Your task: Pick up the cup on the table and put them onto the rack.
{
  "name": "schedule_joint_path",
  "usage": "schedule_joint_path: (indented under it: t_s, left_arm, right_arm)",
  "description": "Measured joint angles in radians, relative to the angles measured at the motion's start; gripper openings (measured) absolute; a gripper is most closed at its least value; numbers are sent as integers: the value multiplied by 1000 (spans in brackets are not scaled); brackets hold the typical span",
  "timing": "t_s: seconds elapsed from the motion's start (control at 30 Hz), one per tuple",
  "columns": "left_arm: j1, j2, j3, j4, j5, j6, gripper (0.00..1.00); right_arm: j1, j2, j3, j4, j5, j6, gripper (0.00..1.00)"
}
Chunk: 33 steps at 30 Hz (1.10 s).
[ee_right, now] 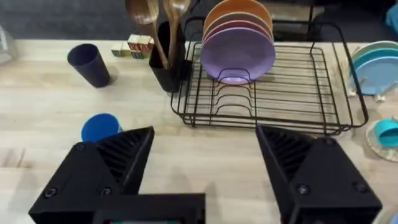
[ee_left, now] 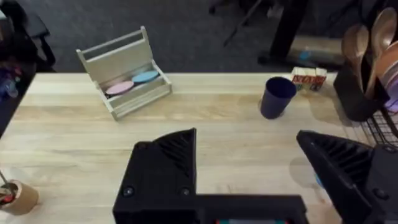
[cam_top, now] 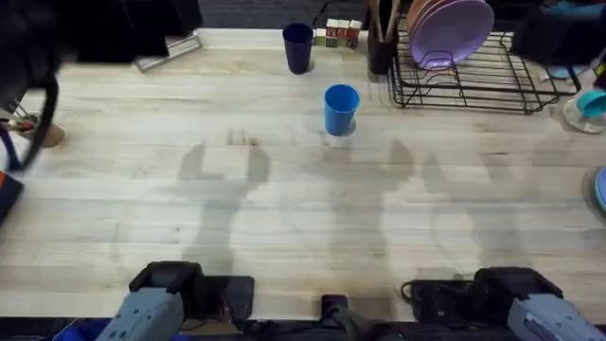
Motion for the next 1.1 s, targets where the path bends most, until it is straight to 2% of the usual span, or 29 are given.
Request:
schedule_joint_path:
  t_s: [0.2, 0.33, 0.47, 0.83, 1.1]
  left_arm:
    - [0, 204, 189, -137, 9, 1, 993]
    - [0, 299, 258, -200, 16, 1, 993]
    - [0, 343, 274, -222, 19, 1, 993]
    - [0, 346, 275, -224, 19, 1, 993]
    - [0, 347, 275, -224, 19, 1, 993]
  right_arm:
    - [0, 199, 207, -171, 0, 0, 996]
    - [0, 283, 277, -231, 0, 0, 995]
    - [0, 311, 284, -242, -22, -7, 996]
    - [6, 312, 291, -253, -173, -12, 997]
    - [129, 363, 295, -250, -197, -13, 997]
